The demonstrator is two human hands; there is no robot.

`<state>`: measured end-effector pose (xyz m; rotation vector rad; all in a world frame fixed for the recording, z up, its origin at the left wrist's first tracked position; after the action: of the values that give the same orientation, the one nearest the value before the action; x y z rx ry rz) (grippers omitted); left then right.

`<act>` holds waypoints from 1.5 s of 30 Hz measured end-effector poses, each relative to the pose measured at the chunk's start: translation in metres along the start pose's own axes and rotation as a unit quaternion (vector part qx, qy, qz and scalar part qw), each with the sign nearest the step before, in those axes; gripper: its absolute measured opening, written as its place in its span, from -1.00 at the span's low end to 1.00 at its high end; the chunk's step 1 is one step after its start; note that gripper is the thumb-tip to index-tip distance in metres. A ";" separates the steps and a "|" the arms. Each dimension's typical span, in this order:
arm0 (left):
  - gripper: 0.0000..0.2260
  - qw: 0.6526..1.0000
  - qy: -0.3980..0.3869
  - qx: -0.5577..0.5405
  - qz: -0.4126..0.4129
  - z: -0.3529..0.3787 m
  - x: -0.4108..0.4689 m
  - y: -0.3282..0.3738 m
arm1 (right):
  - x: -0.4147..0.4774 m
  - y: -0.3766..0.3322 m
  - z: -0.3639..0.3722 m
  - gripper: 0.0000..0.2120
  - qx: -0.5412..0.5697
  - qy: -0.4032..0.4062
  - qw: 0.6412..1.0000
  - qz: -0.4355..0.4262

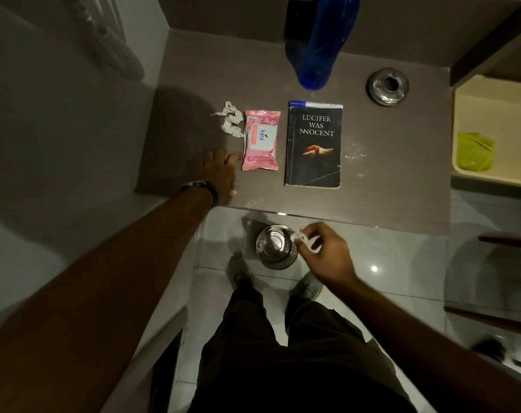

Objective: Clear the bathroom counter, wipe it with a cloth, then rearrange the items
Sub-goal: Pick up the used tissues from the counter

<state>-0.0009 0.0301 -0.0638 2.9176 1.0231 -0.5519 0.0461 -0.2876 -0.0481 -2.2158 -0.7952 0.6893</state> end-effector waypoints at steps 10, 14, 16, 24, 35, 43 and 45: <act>-0.14 0.999 -0.042 -0.001 0.007 -0.001 0.004 -0.002 | 0.011 0.036 0.061 -0.40 -0.130 -0.215 0.964 0.083; -0.15 0.999 -0.045 -0.003 0.007 -0.004 0.003 -0.002 | 0.004 0.035 0.062 -0.28 -0.228 -0.296 0.924 0.077; -0.16 0.999 -0.048 -0.024 0.004 -0.006 0.002 -0.002 | -0.002 0.028 0.059 -0.28 -0.232 -0.330 0.913 0.059; -0.18 1.000 0.005 0.015 0.011 -0.010 -0.006 -0.002 | 0.042 -0.062 0.007 -0.70 -0.197 -0.318 0.925 -0.064; -0.17 1.000 -0.013 0.012 0.021 -0.013 -0.003 -0.003 | 0.248 -0.187 0.007 -0.43 -0.294 -0.137 0.910 -0.257; -0.15 0.999 0.015 -0.005 0.040 -0.010 -0.005 -0.007 | 0.266 -0.167 0.044 -0.48 -0.441 -0.174 0.823 -0.314; -0.13 0.999 0.014 -0.003 0.035 -0.011 -0.003 -0.009 | 0.262 -0.165 0.045 -0.56 -0.431 -0.153 0.824 -0.334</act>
<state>-0.0051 0.0359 -0.0514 2.9502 0.9206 -0.5073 0.1371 0.0107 -0.0189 -2.2800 -2.2705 0.3360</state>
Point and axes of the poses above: each hand's wrist, its own x-axis towards the middle knuckle, its own z-axis out of the palm, y = z × x, the point moved 2 cm from there along x, towards the middle knuckle, and after that the axes turned 11 degrees about -z, right-handed, at the moved point
